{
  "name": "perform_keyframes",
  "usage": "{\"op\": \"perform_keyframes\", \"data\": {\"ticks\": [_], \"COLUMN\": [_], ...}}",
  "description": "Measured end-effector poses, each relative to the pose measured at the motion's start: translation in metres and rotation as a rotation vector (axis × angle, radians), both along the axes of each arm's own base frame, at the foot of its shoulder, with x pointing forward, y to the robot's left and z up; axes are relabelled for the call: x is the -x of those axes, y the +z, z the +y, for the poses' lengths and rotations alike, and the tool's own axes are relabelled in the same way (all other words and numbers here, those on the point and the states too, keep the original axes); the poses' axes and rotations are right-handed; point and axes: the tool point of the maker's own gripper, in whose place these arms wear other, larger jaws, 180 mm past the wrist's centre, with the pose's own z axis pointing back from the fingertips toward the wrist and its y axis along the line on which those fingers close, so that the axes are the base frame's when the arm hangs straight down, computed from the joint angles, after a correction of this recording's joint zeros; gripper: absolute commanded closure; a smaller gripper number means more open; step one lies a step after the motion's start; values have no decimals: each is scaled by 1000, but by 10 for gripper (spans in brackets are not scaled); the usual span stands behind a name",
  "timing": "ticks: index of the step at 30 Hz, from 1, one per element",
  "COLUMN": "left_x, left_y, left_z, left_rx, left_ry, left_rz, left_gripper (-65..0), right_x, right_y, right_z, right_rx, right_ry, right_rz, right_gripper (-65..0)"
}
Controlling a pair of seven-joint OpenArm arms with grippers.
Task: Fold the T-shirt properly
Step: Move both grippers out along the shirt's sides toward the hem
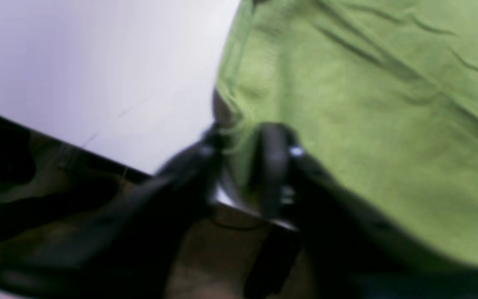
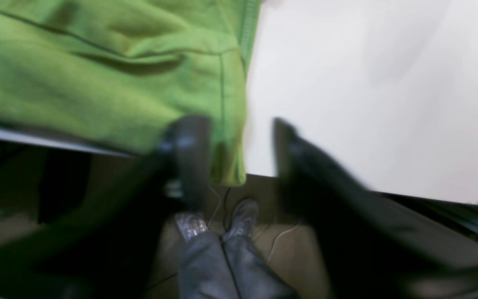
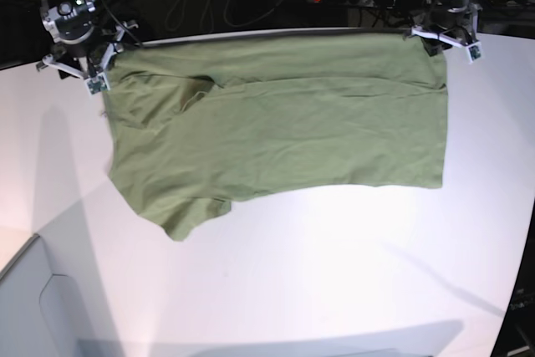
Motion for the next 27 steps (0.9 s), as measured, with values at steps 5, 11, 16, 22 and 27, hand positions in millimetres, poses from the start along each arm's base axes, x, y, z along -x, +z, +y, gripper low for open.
{"op": "perform_keyframes", "data": {"ticks": [5, 11, 16, 22, 27], "left_x": [-3, -25, -54, -123, -167], "left_y": [13, 55, 83, 123, 124], "left_z": [8, 9, 14, 23, 33], "left_rx": [-30, -90, -133, -156, -162], "left_ry": [12, -14, -9, -18, -19], "left_rz": [-26, -134, -236, -431, -433], "left_gripper": [-349, -349, -349, -353, -353], "right_x": [-2, -21, -65, -141, -185], "right_y": [2, 33, 56, 81, 73], "right_z": [-3, -8, -3, 31, 44], "right_rx": [3, 29, 13, -49, -90], "right_ry": [-10, -11, -20, 64, 79], "right_rz": [-10, -111, -233, -370, -367], "right_gripper": [-440, -440, -440, -440, -440]}}
